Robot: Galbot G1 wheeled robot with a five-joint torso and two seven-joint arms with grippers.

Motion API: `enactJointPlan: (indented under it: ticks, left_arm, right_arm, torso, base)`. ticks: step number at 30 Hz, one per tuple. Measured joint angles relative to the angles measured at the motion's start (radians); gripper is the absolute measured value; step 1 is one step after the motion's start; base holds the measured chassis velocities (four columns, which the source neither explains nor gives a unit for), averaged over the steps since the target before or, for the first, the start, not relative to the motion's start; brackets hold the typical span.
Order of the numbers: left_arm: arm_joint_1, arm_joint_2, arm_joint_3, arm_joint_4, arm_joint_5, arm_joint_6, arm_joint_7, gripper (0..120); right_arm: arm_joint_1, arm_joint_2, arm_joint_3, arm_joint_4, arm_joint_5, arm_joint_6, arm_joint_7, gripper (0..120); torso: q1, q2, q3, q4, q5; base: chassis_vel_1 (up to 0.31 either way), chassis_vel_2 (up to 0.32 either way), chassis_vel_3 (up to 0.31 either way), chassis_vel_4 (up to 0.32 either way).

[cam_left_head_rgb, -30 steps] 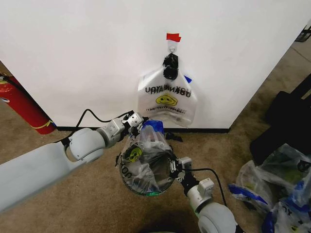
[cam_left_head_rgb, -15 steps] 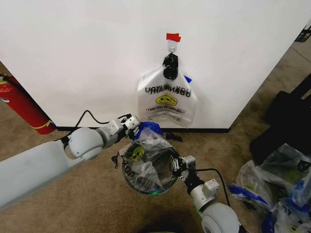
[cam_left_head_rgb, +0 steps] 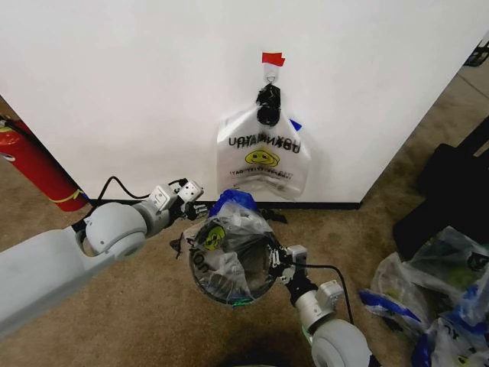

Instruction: Pick up the garbage bag from the wall and place it over the trash bin.

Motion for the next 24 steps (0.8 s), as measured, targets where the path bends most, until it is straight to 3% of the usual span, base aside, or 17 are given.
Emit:
enactJointPlan:
  ticks: [3, 6, 12, 17, 22, 24]
  left_arm:
    - [0.041, 0.018, -0.058, -0.033, -0.017, -0.017, -0.022, 87]
    - [0.125, 0.017, -0.163, -0.079, -0.095, -0.108, -0.084, 98]
    - [0.265, -0.055, -0.276, -0.162, -0.163, -0.254, -0.125, 100]
    - [0.450, -0.114, -0.366, -0.280, -0.157, -0.248, -0.137, 100]
    - [0.531, -0.165, -0.345, -0.332, -0.112, -0.212, -0.153, 88]
    - [0.531, -0.184, -0.305, -0.336, -0.044, -0.184, -0.167, 81]
  right_arm:
    - [0.002, 0.001, 0.007, -0.007, 0.004, 0.005, 0.000, 0]
    - [0.005, 0.006, 0.025, -0.020, 0.023, 0.025, -0.007, 0]
    - [-0.011, 0.062, 0.078, 0.012, 0.200, -0.022, 0.073, 0]
    - [-0.013, 0.101, 0.090, 0.022, 0.226, -0.031, 0.122, 0]
    - [-0.012, 0.129, 0.088, 0.024, 0.191, -0.033, 0.154, 0]
    - [-0.012, 0.140, 0.087, 0.023, 0.164, -0.032, 0.169, 0]
  torso:
    - [0.000, 0.000, 0.000, 0.0002, 0.0001]
    - [0.000, 0.000, 0.000, 0.0005, -0.0004]
    - [0.000, 0.000, 0.000, -0.0004, 0.0000]
    - [0.000, 0.000, 0.000, 0.0008, 0.0000]
    - [0.000, 0.000, 0.000, 0.0004, -0.0001]
    - [0.000, 0.000, 0.000, 0.0001, -0.0001]
  base:
    - [0.000, 0.000, 0.000, 0.000]
    - [0.000, 0.000, 0.000, 0.000]
    - [0.000, 0.000, 0.000, 0.000]
    - [0.000, 0.000, 0.000, 0.000]
    - [0.000, 0.000, 0.000, 0.000]
    - [0.000, 0.000, 0.000, 0.000]
